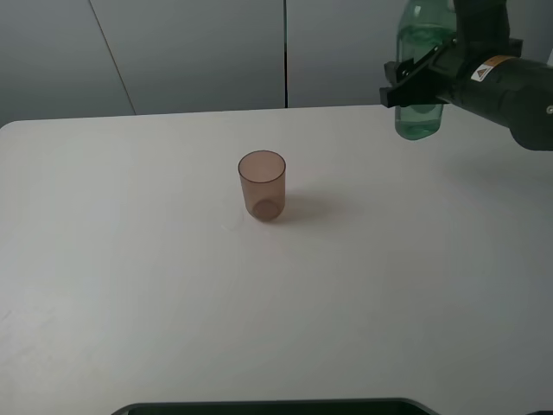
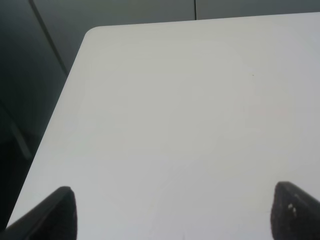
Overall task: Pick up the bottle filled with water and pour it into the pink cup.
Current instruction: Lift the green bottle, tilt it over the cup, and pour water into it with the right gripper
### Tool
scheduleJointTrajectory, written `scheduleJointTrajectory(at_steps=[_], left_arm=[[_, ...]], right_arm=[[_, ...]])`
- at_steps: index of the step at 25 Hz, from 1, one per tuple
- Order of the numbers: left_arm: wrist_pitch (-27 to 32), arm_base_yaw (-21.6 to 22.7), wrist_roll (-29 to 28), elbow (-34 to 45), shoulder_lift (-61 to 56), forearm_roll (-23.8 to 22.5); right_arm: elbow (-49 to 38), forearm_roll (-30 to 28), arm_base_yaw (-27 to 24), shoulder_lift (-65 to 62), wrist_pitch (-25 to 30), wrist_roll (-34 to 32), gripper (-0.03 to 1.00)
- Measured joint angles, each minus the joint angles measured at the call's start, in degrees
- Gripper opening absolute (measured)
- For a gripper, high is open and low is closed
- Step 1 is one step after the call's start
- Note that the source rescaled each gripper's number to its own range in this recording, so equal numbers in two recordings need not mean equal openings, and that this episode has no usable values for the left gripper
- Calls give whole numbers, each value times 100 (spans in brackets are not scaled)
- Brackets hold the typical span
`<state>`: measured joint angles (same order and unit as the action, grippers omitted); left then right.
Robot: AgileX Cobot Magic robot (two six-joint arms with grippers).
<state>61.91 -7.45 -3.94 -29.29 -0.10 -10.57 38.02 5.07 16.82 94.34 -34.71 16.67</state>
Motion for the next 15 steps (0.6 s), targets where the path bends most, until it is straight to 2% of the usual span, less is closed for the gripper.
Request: scheduleJointTrajectory(at_steps=[7,15], left_arm=[[0,0,-12,0,0,0],[0,0,-12,0,0,0]], right_arm=[[0,59,696,0,74,1401,0],[0,825,1223,0,86,3037,0]])
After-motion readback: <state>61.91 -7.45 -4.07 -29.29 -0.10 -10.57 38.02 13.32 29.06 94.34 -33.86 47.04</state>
